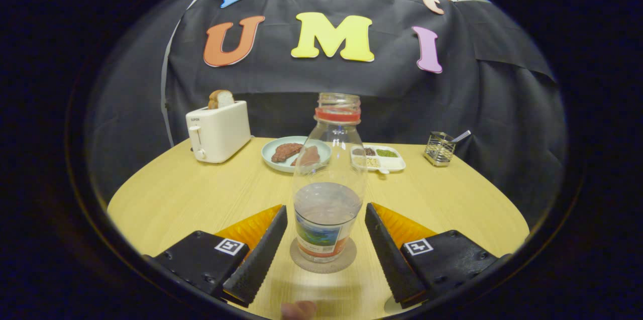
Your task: Take the bottle from table, then pour the juice into the cup, finally place the bottle on the coaster
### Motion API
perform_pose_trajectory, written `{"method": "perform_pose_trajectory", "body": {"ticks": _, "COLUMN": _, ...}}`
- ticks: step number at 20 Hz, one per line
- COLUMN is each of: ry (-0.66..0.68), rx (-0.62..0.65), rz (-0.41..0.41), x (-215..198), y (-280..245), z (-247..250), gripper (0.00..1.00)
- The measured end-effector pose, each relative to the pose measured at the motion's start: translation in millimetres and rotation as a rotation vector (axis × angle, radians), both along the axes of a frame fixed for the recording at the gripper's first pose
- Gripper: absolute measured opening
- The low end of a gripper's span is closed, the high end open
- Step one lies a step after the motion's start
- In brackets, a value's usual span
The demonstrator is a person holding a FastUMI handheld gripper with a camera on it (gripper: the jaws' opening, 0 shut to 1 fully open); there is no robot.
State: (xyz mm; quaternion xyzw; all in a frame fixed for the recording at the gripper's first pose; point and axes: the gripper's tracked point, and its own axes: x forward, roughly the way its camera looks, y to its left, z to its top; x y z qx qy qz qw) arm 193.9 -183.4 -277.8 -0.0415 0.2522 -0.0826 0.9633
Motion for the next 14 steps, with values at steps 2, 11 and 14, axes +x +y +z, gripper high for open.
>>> {"method": "perform_pose_trajectory", "body": {"ticks": 2, "ry": -0.023, "rx": 0.014, "rz": 0.007, "x": -3.2, "y": 6.5, "z": 12.6, "gripper": 1.0}}
{"method": "perform_pose_trajectory", "body": {"ticks": 11, "ry": -0.221, "rx": 0.039, "rz": 0.015, "x": -64.0, "y": 29.4, "z": 130.0, "gripper": 1.0}}
{"method": "perform_pose_trajectory", "body": {"ticks": 14, "ry": -0.318, "rx": 0.067, "rz": 0.039, "x": -94.1, "y": 43.3, "z": 186.2, "gripper": 1.0}}
